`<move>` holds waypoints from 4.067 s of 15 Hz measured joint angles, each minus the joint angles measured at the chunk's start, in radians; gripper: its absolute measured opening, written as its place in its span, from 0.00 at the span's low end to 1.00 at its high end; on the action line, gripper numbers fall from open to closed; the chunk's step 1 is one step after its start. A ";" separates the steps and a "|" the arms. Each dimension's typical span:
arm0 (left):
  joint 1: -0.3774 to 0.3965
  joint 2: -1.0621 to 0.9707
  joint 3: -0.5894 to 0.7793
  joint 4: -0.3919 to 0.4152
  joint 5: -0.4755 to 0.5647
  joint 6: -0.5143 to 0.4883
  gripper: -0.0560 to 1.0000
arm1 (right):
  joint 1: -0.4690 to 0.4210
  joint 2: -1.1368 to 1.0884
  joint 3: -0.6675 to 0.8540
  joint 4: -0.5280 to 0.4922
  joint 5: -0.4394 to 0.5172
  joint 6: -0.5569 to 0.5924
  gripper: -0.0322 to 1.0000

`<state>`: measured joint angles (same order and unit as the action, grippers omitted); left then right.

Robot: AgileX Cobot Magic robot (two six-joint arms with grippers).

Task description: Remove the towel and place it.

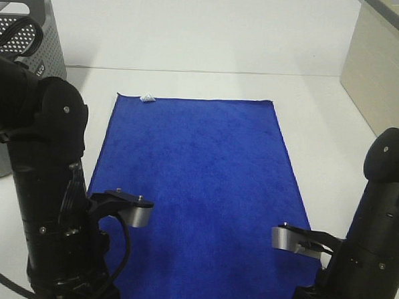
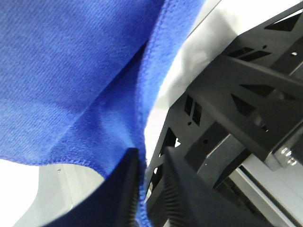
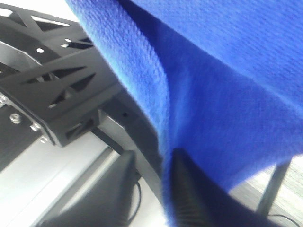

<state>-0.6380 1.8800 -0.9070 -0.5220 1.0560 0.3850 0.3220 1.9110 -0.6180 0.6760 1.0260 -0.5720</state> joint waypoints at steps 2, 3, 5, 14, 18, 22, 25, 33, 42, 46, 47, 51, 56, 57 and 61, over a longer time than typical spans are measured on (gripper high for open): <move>0.000 0.000 0.000 -0.004 -0.003 -0.051 0.42 | 0.000 0.000 0.000 -0.006 0.003 0.024 0.49; 0.000 0.000 0.000 -0.003 0.016 -0.111 0.57 | 0.000 0.000 0.000 -0.020 0.015 0.048 0.62; 0.000 0.000 0.000 -0.003 0.041 -0.121 0.61 | 0.000 0.000 0.000 -0.033 0.032 0.051 0.66; 0.000 -0.013 -0.130 0.053 0.149 -0.158 0.64 | 0.000 -0.160 -0.170 -0.133 0.100 0.173 0.69; 0.000 -0.018 -0.369 0.335 0.115 -0.351 0.68 | 0.000 -0.178 -0.413 -0.308 0.131 0.331 0.71; 0.034 -0.009 -0.516 0.522 0.077 -0.472 0.75 | -0.013 -0.175 -0.598 -0.401 0.135 0.364 0.79; 0.134 0.043 -0.650 0.528 0.066 -0.484 0.75 | -0.120 -0.120 -0.794 -0.398 0.171 0.372 0.80; 0.305 0.496 -1.255 0.465 0.150 -0.448 0.75 | -0.233 0.287 -1.371 -0.348 0.186 0.363 0.80; 0.385 0.748 -1.523 0.372 0.157 -0.414 0.75 | -0.269 0.545 -1.640 -0.260 0.187 0.317 0.80; 0.438 0.749 -1.527 0.371 0.158 -0.407 0.75 | -0.299 0.580 -1.640 -0.203 0.187 0.309 0.80; 0.448 0.749 -1.527 0.366 0.158 -0.404 0.75 | -0.307 0.593 -1.640 -0.189 0.187 0.303 0.80; 0.470 0.749 -1.527 0.363 0.158 -0.385 0.75 | -0.313 0.640 -1.640 -0.157 0.187 0.284 0.80; 0.472 0.798 -1.528 0.357 0.159 -0.370 0.75 | -0.313 0.687 -1.640 -0.148 0.120 0.246 0.80; 0.472 0.802 -1.528 0.355 0.159 -0.367 0.75 | -0.313 0.698 -1.640 -0.148 0.106 0.235 0.80; 0.472 0.814 -1.537 0.354 0.159 -0.361 0.75 | -0.313 0.712 -1.648 -0.134 0.097 0.232 0.80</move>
<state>-0.1660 2.6940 -2.4440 -0.1680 1.2150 0.0240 0.0090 2.6230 -2.2660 0.5420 1.1230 -0.3400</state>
